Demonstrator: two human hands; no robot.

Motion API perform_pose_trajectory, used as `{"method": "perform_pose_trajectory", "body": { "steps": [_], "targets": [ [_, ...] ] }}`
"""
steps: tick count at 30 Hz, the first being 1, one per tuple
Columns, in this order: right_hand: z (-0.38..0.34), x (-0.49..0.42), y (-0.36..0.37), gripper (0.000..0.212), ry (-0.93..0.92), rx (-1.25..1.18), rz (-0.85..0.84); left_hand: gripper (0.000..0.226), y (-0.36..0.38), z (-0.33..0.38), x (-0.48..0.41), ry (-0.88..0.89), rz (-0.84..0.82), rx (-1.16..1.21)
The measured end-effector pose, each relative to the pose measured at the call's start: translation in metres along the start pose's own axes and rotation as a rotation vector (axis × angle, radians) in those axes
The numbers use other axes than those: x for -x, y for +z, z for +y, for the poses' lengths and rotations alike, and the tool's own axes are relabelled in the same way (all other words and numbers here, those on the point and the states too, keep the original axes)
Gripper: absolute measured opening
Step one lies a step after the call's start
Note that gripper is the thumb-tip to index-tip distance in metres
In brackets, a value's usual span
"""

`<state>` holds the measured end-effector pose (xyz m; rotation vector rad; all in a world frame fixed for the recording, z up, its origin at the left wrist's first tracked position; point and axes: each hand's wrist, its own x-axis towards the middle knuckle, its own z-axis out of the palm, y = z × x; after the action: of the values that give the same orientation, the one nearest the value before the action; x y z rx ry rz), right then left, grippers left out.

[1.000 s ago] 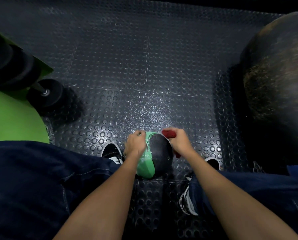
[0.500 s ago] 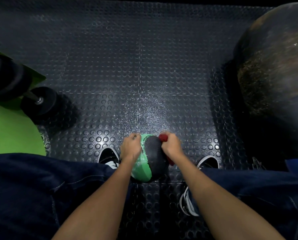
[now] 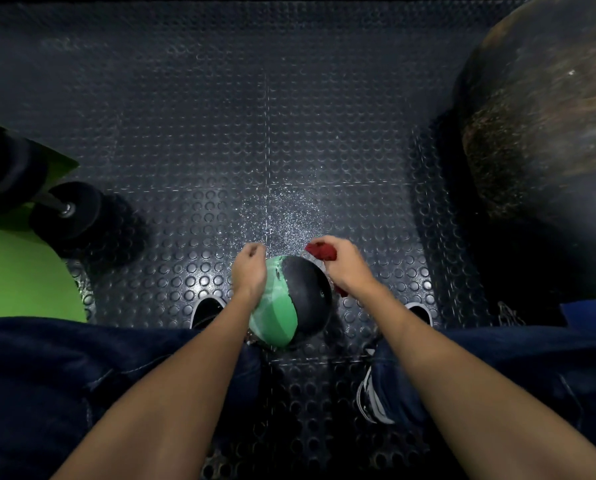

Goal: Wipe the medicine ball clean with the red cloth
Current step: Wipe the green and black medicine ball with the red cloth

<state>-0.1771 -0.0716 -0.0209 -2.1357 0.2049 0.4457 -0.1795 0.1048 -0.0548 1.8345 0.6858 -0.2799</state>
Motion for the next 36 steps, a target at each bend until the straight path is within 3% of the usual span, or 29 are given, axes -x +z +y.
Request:
{"method": "perform_pose_trajectory", "body": {
  "steps": [3,6,9,13,16,18,20,26,29,32,36],
  "targets": [
    [0.003,0.005,0.008,0.056,-0.150,0.123,0.061,0.034,-0.007,0.002,0.006,0.271,-0.107,-0.262],
    [0.014,0.012,0.018,0.070,-0.250,0.203,-0.070,0.045,-0.004,-0.012,0.011,0.381,-0.204,-0.596],
    [0.025,0.005,0.015,0.072,-0.144,0.107,0.004,0.057,0.006,-0.012,0.014,0.386,-0.155,-0.598],
    [0.016,-0.017,0.001,0.047,0.092,0.123,-0.002,0.046,0.019,-0.004,0.017,0.414,-0.177,-0.690],
    [-0.008,-0.024,0.000,0.049,-0.046,0.129,0.037,0.046,0.027,-0.002,0.022,0.417,-0.146,-0.660],
    [-0.009,-0.018,0.003,0.060,-0.232,0.161,-0.026,0.046,0.028,-0.003,0.023,0.411,-0.101,-0.618],
    [0.009,-0.011,0.009,0.064,-0.304,0.194,-0.042,0.041,0.027,-0.004,0.024,0.407,-0.083,-0.614],
    [0.023,-0.026,0.002,0.053,0.102,0.163,0.035,0.038,0.029,-0.008,0.026,0.475,-0.134,-0.696],
    [0.017,-0.023,-0.001,0.060,-0.057,0.085,0.062,0.040,0.025,-0.008,0.025,0.473,-0.112,-0.669],
    [0.020,-0.009,0.007,0.066,-0.235,0.172,-0.042,0.040,0.021,-0.010,0.024,0.462,-0.103,-0.640],
    [0.016,-0.019,0.017,0.059,-0.097,0.195,0.019,0.039,0.021,-0.009,0.024,0.474,-0.118,-0.668]
  ]
}}
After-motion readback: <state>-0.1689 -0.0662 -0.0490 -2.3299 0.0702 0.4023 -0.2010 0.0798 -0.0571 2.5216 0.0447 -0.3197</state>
